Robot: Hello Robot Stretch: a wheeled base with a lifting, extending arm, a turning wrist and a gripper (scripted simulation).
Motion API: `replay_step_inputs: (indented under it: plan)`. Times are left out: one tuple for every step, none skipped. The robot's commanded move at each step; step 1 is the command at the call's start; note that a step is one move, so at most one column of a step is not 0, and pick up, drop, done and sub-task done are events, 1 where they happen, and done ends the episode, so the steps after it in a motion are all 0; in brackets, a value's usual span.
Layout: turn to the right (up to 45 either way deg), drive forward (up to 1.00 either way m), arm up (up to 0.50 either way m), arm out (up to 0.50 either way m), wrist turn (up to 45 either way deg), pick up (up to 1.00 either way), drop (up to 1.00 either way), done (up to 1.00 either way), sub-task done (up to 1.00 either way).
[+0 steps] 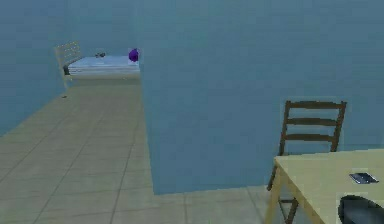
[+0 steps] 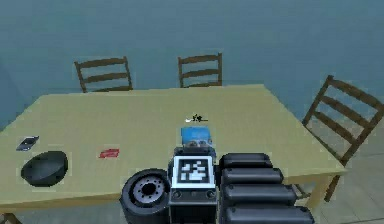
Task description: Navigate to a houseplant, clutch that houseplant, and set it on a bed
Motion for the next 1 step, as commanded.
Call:
replay_step_inputs:
  plan:
    - [-45.0, 0.0, 0.0, 0.0, 0.0, 0.0, 0.0, 0.0, 0.0]
